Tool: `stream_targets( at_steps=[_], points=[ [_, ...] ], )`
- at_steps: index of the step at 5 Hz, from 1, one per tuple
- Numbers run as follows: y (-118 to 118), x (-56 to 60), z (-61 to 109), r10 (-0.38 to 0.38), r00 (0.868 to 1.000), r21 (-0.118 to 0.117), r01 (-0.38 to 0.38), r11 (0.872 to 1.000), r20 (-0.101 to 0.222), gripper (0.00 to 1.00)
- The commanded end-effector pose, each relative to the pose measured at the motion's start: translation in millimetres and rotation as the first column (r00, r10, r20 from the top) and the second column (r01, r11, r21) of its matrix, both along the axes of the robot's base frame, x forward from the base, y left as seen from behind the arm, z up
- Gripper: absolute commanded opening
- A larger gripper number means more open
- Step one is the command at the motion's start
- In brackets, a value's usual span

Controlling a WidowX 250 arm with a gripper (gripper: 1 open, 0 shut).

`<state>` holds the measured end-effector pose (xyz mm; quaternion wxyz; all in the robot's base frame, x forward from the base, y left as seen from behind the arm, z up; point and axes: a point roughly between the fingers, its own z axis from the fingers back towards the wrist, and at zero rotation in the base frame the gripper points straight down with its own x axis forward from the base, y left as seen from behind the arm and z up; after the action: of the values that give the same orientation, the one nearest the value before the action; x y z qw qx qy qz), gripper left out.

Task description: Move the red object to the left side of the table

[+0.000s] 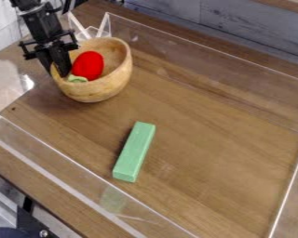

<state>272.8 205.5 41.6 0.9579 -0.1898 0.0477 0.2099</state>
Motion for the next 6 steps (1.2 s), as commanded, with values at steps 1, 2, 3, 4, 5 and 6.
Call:
stream_targets(
  at_steps=[1, 2, 3, 4, 5, 6],
  points=[
    [9, 8.2, 29.7, 0.005, 0.998, 0.058, -0.009, 0.998, 0.069, 0.00],
    [8, 8.6, 30.8, 0.005, 0.998, 0.056, -0.008, 0.998, 0.067, 0.00],
    [7, 9.1, 31.7, 0.003, 0.998, 0.054, -0.007, 0.999, 0.064, 0.00],
    [6, 9.3, 32.0, 0.003, 0.998, 0.053, -0.006, 0.999, 0.059, 1.00],
    [5, 9.2, 37.3, 0.003, 0.998, 0.046, -0.005, 0.999, 0.062, 0.00],
    [5, 9.5, 41.2, 0.002, 0.998, 0.041, -0.004, 0.999, 0.066, 0.00]
  ],
)
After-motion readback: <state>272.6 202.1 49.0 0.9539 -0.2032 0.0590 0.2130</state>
